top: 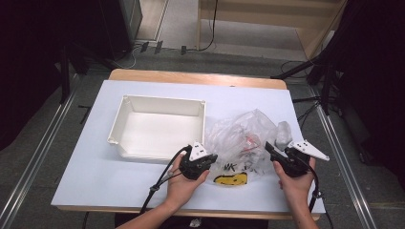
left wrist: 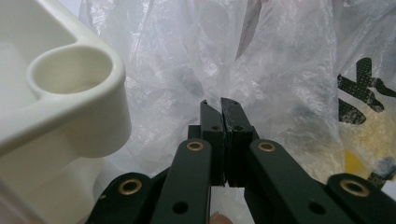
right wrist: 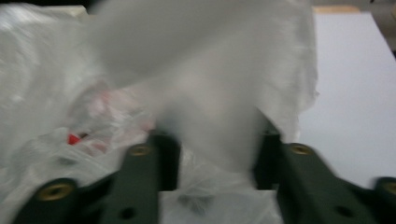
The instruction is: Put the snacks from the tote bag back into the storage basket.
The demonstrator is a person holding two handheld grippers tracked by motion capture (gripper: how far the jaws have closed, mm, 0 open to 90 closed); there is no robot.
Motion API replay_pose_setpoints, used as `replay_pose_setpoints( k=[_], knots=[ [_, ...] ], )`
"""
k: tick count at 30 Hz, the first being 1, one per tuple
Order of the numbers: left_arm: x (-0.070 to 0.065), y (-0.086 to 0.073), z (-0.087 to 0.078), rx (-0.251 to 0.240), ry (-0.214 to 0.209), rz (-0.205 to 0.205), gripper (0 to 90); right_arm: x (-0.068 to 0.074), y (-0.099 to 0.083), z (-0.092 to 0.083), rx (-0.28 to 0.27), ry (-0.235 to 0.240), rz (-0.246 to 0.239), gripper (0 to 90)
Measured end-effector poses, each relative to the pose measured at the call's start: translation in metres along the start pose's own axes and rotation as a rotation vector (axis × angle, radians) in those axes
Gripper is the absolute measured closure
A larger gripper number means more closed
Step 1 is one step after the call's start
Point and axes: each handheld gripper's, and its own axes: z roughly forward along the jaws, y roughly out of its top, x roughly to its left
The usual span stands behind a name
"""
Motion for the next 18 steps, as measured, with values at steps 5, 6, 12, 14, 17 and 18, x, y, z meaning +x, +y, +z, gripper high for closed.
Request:
replay_pose_setpoints(
  k=[5, 6, 12, 14, 17, 18],
  knots=[
    [0.000, 0.001, 0.002, 0.020, 0.017, -0.011, 90.0, -0.018, -0.011, 0.012, 0.096, 0.022, 0.082, 86.9],
    [0.001, 0.001, 0.002, 0.022, 0.017, -0.015, 90.0, -0.020, -0.013, 0.014, 0.118, 0.011, 0.076, 88.5],
    [0.000, 0.001, 0.002, 0.023, 0.023, -0.006, 90.0, -0.028, -0.020, 0.021, 0.214, -0.046, 0.086, 82.9],
    [0.000, 0.001, 0.001, 0.020, 0.021, -0.001, 90.0, -0.027, -0.018, 0.017, 0.160, -0.029, 0.087, 61.6],
    [-0.002, 0.000, 0.000, 0.009, 0.024, 0.008, 88.3, -0.020, -0.013, 0.007, 0.093, -0.008, 0.060, 37.8],
    [-0.002, 0.000, 0.000, 0.004, 0.024, 0.008, 87.4, -0.017, -0.011, 0.003, 0.074, -0.011, 0.046, 32.8]
  ],
)
